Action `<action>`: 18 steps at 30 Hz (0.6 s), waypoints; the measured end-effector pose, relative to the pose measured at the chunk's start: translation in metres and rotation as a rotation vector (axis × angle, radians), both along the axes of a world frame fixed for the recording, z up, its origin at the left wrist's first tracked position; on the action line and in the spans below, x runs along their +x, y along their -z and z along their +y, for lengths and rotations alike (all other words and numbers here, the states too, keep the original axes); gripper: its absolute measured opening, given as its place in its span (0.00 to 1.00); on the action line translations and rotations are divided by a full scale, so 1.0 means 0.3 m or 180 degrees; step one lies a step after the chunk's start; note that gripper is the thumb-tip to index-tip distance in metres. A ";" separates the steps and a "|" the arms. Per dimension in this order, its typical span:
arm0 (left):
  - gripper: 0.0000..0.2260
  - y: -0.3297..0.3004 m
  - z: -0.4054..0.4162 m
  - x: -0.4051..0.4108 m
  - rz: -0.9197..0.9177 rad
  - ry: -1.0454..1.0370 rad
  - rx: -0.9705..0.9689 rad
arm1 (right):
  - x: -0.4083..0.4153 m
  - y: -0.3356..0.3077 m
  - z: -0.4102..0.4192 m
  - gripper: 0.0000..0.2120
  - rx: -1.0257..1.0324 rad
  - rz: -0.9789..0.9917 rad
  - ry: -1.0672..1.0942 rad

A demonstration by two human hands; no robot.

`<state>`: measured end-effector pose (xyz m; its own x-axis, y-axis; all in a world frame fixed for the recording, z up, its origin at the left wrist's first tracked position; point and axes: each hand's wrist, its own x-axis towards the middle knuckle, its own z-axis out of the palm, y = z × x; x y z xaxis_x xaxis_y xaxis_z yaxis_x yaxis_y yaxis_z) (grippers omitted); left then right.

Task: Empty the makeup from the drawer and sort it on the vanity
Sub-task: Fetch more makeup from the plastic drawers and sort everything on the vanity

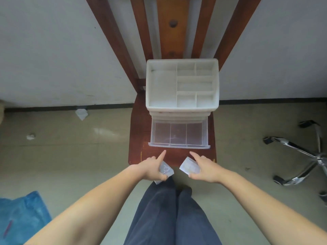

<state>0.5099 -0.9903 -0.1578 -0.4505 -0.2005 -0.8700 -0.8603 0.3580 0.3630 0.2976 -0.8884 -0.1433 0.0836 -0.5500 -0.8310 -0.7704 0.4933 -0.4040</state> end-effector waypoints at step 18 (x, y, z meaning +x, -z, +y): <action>0.47 0.019 -0.329 -0.198 0.0030 0.0250 -0.0678 | -0.129 0.061 -0.349 0.32 -0.0466 0.0532 0.0073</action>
<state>0.4506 -1.0888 -0.1634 -0.4799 -0.3432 -0.8074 -0.8237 0.4930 0.2800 0.2590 -0.9930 -0.1615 -0.0624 -0.6661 -0.7433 -0.8218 0.4568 -0.3404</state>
